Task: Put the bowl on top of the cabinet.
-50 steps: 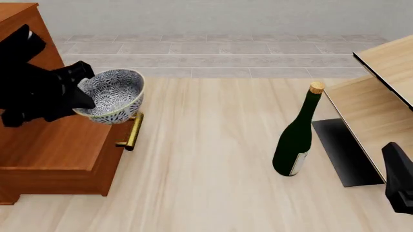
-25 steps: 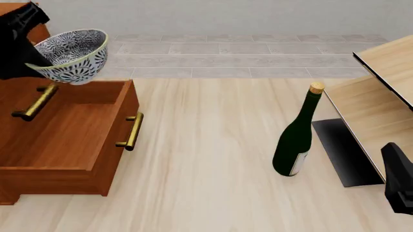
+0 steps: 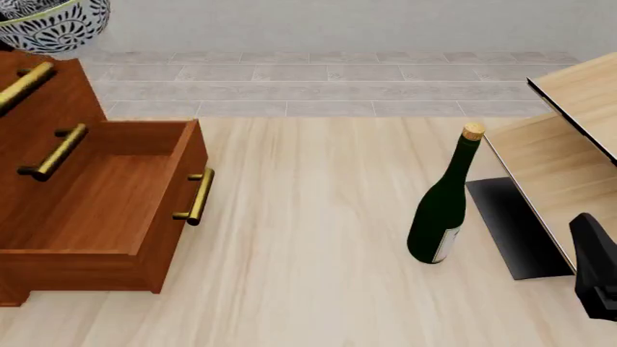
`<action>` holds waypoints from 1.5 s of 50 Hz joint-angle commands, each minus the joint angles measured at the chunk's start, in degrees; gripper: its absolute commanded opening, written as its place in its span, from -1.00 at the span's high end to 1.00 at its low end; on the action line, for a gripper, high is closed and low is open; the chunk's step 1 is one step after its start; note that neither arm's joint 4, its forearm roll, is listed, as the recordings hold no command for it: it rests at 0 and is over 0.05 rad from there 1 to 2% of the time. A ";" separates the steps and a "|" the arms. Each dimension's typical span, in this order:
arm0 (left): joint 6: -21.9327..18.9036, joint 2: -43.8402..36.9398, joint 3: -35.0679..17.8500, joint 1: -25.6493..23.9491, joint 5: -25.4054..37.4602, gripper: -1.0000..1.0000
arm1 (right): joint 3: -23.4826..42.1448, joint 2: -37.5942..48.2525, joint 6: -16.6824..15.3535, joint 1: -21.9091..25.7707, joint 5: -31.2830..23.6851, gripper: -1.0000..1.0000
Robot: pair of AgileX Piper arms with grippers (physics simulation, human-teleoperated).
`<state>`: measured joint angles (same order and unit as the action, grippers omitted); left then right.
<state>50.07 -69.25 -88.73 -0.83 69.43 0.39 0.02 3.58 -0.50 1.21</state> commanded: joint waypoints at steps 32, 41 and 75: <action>8.62 -4.73 -12.78 24.61 0.47 1.00 | -0.15 0.00 -0.17 0.10 0.36 -1.00; 8.56 -5.49 -13.26 30.19 0.47 1.00 | -0.06 -0.01 -0.29 0.04 0.23 -1.00; 4.95 -13.97 -12.99 40.08 0.47 1.00 | -0.19 0.01 -1.20 0.74 -0.40 -1.00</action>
<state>55.12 -81.38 -101.87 38.70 69.90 0.22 0.03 2.54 0.17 0.89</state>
